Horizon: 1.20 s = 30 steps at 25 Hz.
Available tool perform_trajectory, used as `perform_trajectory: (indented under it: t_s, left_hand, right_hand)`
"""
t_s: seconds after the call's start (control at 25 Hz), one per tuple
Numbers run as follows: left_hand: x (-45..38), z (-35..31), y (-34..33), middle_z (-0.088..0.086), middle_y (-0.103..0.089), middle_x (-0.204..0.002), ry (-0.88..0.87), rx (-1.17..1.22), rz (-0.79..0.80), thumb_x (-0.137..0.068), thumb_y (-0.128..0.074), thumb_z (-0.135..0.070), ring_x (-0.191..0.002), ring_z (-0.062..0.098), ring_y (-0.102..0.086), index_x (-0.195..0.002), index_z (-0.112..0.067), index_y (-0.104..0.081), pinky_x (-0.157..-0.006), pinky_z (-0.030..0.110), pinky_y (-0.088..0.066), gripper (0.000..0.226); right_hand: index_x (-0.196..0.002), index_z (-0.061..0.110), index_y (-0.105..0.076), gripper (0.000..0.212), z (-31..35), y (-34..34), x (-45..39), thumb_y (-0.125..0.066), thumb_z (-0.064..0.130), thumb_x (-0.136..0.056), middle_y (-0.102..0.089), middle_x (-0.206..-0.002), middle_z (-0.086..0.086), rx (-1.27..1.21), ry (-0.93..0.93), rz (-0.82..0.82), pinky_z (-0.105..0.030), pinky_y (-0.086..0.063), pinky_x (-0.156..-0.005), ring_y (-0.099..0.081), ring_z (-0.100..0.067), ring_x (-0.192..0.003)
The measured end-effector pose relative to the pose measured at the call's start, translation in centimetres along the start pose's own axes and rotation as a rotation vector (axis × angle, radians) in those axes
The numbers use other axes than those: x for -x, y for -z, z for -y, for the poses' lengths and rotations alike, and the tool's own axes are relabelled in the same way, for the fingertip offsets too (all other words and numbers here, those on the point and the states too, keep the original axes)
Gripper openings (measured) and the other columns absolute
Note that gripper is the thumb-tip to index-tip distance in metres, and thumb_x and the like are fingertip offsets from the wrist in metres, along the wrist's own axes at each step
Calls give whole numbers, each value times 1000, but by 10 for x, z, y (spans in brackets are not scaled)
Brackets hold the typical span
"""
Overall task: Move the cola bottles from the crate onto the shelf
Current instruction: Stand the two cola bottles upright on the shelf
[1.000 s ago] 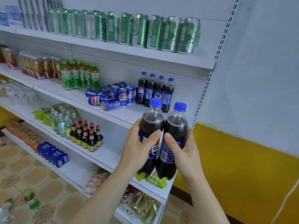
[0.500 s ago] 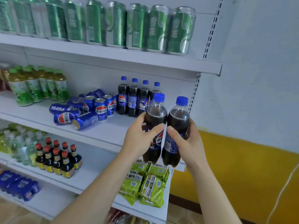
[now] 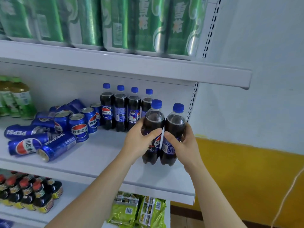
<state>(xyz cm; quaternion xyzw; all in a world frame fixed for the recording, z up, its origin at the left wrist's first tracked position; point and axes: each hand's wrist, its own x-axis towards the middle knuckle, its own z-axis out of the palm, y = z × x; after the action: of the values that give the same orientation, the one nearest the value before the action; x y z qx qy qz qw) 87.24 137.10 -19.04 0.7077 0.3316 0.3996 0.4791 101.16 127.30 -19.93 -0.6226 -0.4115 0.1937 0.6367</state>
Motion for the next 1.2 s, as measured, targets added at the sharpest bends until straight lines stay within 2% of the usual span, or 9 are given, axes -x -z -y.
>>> perform_trajectory:
  t_s: [0.16, 0.4, 0.6, 0.8, 0.84, 0.92, 1.0, 1.04, 1.2]
  left_hand:
    - [-29, 17, 2, -16, -70, -118, 8, -31, 41, -66, -72, -67, -111, 7, -66, -129, -37, -58, -99, 41, -54, 71]
    - [-53, 38, 9, -16, -70, -115, 23, -41, 104, -66, -72, -67, -107, 7, -66, -126, -37, -58, -98, 40, -54, 68]
    - [-53, 47, 12, -16, -65, -110, -46, -109, 175, -83, -79, -39, -103, 7, -63, -131, -29, -52, -92, 26, -49, 56]
    - [-39, 79, 20, -8, -67, -117, -38, -255, 245, -84, -78, -33, -104, 12, -66, -129, -23, -50, -92, 35, -54, 53]
    - [-35, 84, 22, -6, -67, -119, -41, -365, 275, -86, -75, -35, -105, 15, -66, -130, -24, -49, -89, 35, -53, 52]
    - [-31, 90, 22, -4, -66, -118, -47, -544, 298, -89, -70, -41, -105, 21, -64, -132, -24, -47, -81, 33, -50, 51]
    - [-30, 91, 19, -3, -67, -115, -47, -559, 281, -90, -69, -42, -104, 23, -64, -132, -24, -48, -76, 32, -47, 50]
    - [-32, 91, 17, -3, -67, -114, -46, -543, 267, -89, -70, -41, -102, 22, -64, -131, -23, -49, -75, 32, -47, 50]
    - [-47, 95, 1, 2, -69, -108, -11, -500, 192, -87, -73, -40, -97, 25, -65, -124, -15, -54, -77, 35, -51, 49]
  right_hand:
    - [-132, 30, -53, 52, -11, -12, -19, -79, 24, -88, -71, -115, 16, 0, -17, -44, -38, -58, -94, -69, 0, -101]
    - [-123, 46, -52, 49, -22, -29, -28, -78, 23, -89, -70, -115, 20, 25, -60, -102, -37, -57, -96, -68, 1, -105]
    - [-142, 36, -47, 61, -27, -34, -25, -77, 25, -89, -68, -123, 19, 86, -63, -131, -34, -55, -96, -66, 0, -111]
    - [-139, 41, -41, 65, -42, -28, -13, -77, 20, -89, -62, -115, 29, 278, -154, -48, -11, -53, -74, -63, 14, -97]
    - [-138, 43, -37, 68, -46, -26, -10, -77, 17, -89, -60, -115, 29, 323, -178, -11, -9, -53, -72, -63, 13, -96]
    - [-146, 43, -28, 82, -57, -21, -6, -77, 15, -87, -59, -123, 20, 399, -235, 42, -20, -57, -81, -65, -1, -106]
    - [-151, 41, -24, 90, -62, -19, -8, -79, 16, -83, -57, -129, 14, 468, -253, 54, -36, -58, -91, -65, -15, -113]
    - [-151, 40, -24, 91, -63, -18, -10, -80, 17, -83, -56, -128, 14, 491, -248, 46, -37, -57, -92, -65, -17, -113]
    - [-148, 32, -34, 81, -68, -17, -21, -81, 20, -83, -57, -115, 17, 511, -218, -35, -20, -49, -75, -63, -11, -98]
